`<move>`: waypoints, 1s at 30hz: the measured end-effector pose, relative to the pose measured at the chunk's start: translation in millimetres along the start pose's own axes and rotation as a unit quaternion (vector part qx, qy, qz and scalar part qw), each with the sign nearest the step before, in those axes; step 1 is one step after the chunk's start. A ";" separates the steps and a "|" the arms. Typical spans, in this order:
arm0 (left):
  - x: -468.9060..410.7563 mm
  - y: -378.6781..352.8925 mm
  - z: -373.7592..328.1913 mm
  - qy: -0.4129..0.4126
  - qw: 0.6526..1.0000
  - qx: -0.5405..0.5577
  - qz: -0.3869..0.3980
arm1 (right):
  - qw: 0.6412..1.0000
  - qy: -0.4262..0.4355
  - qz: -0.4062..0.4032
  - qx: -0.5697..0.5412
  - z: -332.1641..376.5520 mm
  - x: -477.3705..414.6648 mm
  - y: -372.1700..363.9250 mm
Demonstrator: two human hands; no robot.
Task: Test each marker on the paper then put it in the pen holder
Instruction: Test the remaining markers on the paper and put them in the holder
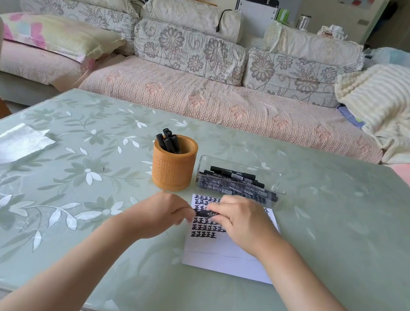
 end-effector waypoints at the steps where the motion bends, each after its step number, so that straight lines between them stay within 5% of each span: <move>1: 0.4 1.9 4.4 0.017 1.000 0.004 0.005 | 1.000 0.002 -0.010 0.004 -2.3 1.9 2.1; 13: 2.6 -5.3 24.5 0.032 0.983 -0.078 -0.163 | 0.982 -0.143 -0.012 -0.120 -12.9 29.9 0.7; 22: 2.9 -13.5 19.6 0.025 0.975 -0.102 -0.194 | 0.938 -0.177 -0.122 -0.271 -10.9 49.1 8.0; 26: 11.3 -17.6 -2.6 -0.048 0.973 -0.069 -0.214 | 0.917 -0.189 -0.129 -0.325 -15.3 47.6 3.6; 30: 22.8 -33.0 -30.0 -0.143 0.975 -0.038 -0.166 | 0.935 -0.156 -0.088 -0.306 -16.3 47.8 -2.5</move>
Point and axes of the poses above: each hand's wrist, its own x-axis away from the middle knuckle, its own y-axis out of the back of the hand, z = x × y, the point moved 3 cm from there along -x, towards the middle knuckle, and after that the axes turned 12 degrees about y, right-handed, at the moved point
